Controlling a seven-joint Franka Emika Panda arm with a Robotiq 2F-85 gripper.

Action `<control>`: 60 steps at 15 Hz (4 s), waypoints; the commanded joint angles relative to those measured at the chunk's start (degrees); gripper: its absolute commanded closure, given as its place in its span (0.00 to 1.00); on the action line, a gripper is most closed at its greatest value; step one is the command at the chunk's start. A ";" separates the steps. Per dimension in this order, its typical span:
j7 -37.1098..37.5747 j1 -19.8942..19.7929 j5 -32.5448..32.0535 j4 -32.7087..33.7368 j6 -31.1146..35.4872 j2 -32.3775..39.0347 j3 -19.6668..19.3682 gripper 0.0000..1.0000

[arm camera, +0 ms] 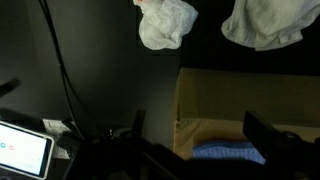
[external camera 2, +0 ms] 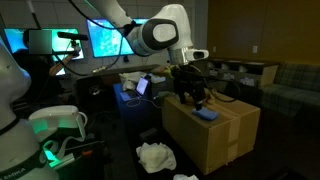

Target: Put the objects on the table onto the box and the objects on the box onto the table

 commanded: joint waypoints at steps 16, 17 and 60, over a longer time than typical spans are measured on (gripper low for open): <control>52.30 9.20 1.79 47.92 -22.31 36.78 -6.60 0.00; 52.98 8.90 2.36 49.81 -22.99 38.14 -6.35 0.00; 78.32 8.78 1.13 45.53 -17.03 39.98 -8.35 0.32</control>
